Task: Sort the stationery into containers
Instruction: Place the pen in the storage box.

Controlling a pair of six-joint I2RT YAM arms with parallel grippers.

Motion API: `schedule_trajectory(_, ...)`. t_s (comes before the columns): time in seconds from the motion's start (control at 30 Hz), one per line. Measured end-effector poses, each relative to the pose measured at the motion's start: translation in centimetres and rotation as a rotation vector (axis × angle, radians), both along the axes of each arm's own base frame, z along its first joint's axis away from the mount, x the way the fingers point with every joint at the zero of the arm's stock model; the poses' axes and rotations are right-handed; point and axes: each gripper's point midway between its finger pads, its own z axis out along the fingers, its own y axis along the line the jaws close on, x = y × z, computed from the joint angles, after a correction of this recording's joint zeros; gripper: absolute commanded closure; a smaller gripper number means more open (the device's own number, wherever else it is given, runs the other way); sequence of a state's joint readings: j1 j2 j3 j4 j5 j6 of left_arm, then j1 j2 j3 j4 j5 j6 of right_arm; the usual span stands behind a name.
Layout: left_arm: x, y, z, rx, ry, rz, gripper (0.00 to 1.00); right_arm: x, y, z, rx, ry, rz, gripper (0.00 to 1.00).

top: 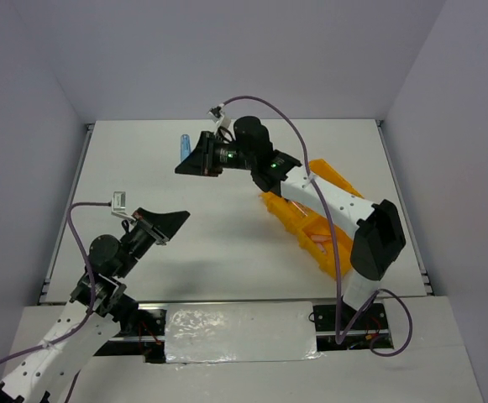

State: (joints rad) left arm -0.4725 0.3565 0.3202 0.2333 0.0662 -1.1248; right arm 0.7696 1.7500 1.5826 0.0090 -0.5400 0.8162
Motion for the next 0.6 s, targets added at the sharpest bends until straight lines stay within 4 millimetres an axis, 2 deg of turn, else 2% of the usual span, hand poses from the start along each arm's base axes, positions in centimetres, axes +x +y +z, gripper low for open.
schedule_trajectory(0.03,0.0,0.0,-0.5,0.015,0.020,-0.001,0.99,0.0,-0.2,-0.2,-0.001,-0.017,-0.009,1.00)
schedule_trajectory(0.07,-0.1,0.1,-1.0,0.040,0.042,0.001,0.92,-0.2,-0.7,-0.8,-0.014,-0.024,-0.013,1.00)
schedule_trajectory(0.13,0.0,0.5,-1.5,0.095,0.081,0.020,0.83,-0.4,-2.0,-2.2,-0.056,-0.042,-0.034,1.00)
schedule_trajectory(0.17,0.0,0.7,-1.3,0.123,0.101,0.031,0.74,-0.4,-3.1,-3.4,-0.094,-0.054,-0.048,1.00)
schedule_trajectory(0.23,0.4,1.4,-0.5,0.191,0.125,0.067,0.68,0.1,-6.1,-5.8,-0.194,-0.060,-0.105,1.00)
schedule_trajectory(0.3,0.9,2.1,0.7,0.268,0.143,0.107,0.54,1.1,-10.8,-9.2,-0.366,-0.061,-0.211,1.00)
schedule_trajectory(0.33,1.1,2.4,1.1,0.300,0.153,0.123,0.48,1.6,-12.8,-9.6,-0.410,-0.068,-0.260,1.00)
schedule_trajectory(0.4,1.5,3.1,1.6,0.379,0.161,0.151,0.34,1.8,-18.3,-11.9,-0.579,-0.058,-0.380,1.00)
schedule_trajectory(0.47,1.6,3.8,1.3,0.466,0.181,0.167,0.20,0.3,-23.0,-14.1,-0.736,-0.023,-0.447,0.98)
schedule_trajectory(0.53,1.5,4.4,0.9,0.535,0.200,0.176,0.11,-1.7,-26.5,-16.0,-0.861,0.023,-0.473,1.00)
schedule_trajectory(0.6,1.2,5.0,0.5,0.590,0.218,0.180,0.08,-3.9,-29.5,-17.9,-0.971,0.074,-0.494,1.00)
